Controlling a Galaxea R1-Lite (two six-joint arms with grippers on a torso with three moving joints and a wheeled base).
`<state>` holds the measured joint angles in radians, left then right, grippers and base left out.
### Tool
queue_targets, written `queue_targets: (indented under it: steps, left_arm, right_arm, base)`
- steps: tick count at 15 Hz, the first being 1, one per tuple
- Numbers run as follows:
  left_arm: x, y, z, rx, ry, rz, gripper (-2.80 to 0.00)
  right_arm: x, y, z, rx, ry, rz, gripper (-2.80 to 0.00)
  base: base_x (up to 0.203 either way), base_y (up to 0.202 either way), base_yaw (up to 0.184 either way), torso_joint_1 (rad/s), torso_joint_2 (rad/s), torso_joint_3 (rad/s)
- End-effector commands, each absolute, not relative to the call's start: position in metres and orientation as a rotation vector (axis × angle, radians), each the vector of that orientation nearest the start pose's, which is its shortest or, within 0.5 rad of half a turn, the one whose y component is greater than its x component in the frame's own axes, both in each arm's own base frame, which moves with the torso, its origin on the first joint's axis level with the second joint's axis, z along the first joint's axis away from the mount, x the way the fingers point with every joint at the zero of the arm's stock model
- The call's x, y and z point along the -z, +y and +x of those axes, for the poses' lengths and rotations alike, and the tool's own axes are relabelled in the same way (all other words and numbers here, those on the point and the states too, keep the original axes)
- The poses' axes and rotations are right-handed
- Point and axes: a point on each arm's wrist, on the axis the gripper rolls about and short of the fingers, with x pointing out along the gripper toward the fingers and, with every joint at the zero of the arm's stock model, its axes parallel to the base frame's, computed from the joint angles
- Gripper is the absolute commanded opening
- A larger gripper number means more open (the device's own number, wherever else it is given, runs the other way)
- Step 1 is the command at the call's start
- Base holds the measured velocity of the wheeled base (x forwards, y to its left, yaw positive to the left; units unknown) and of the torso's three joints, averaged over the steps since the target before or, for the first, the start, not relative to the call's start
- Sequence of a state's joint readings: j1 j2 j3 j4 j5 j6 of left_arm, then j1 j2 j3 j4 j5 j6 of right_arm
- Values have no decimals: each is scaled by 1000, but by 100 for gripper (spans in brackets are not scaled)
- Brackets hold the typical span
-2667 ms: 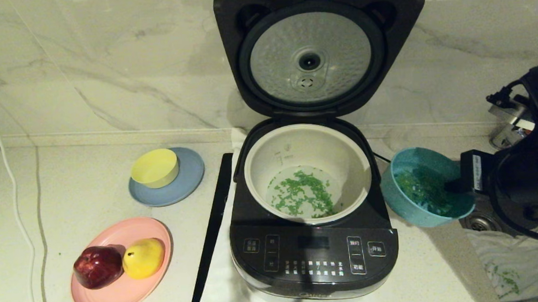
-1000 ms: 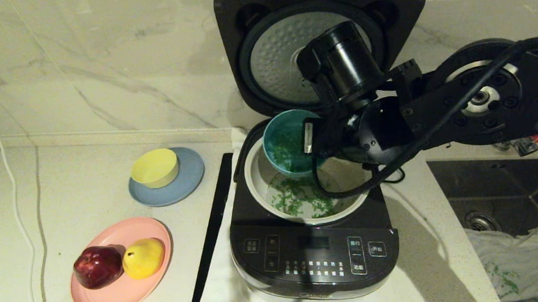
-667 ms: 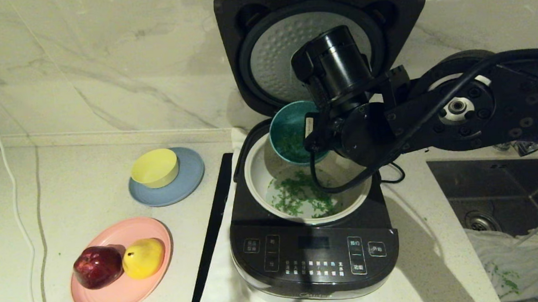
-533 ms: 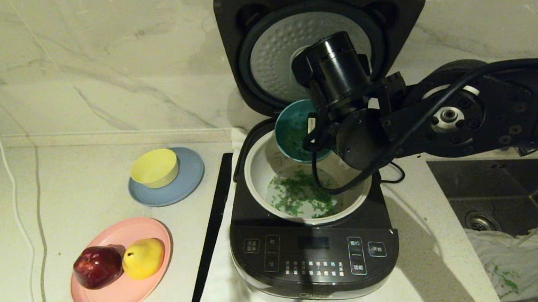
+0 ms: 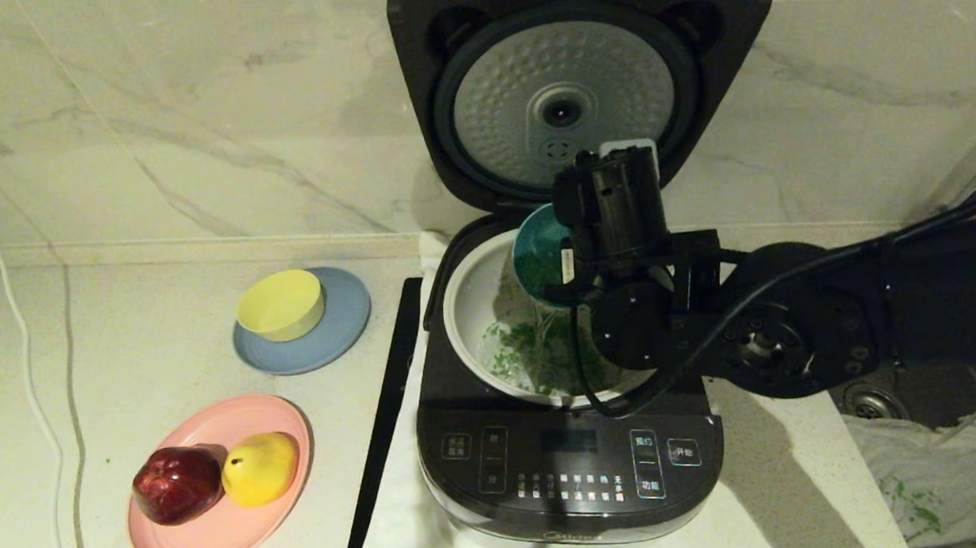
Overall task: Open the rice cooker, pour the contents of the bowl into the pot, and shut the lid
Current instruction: Pour the water from the bowl into the rice cooker
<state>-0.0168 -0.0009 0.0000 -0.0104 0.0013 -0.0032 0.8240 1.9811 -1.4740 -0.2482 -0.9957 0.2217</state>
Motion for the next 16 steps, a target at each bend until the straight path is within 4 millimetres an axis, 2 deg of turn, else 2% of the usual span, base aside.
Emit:
queue_targets:
  steps: [1, 4, 5, 6, 8, 13, 16]
  left_arm:
    - [-76, 0, -23, 15, -9, -5, -280]
    - [-76, 0, -23, 15, -9, -5, -280]
    - [-76, 0, -23, 15, -8, -5, -280]
    - [-76, 0, -23, 15, -8, -5, -280]
    - [-76, 0, -23, 15, -9, -4, -280]
    - [-76, 0, -23, 15, -8, -4, -280]
    - [-76, 0, -23, 15, -8, -3, -280]
  right_arm:
    - [-239, 278, 283, 175, -32, 83, -280]
    - [-239, 276, 278, 187, -254, 51, -280]
    - [-231, 277, 278, 191, -308, -21, -280]
    - [-218, 279, 278, 186, -319, -124, -280]
    - [-206, 280, 276, 151, -328, -161, -280]
    - [-214, 283, 266, 107, -354, -143, -280]
    - [-207, 291, 253, 64, -338, -156, -280]
  base:
    - [0, 0, 0, 0, 0, 0]
    - [0, 0, 0, 0, 0, 0]
    - [0, 0, 0, 0, 0, 0]
    - [0, 0, 0, 0, 0, 0]
    - [0, 0, 0, 0, 0, 0]
    - [0, 0, 0, 0, 0, 0]
    - [0, 0, 0, 0, 0, 0]
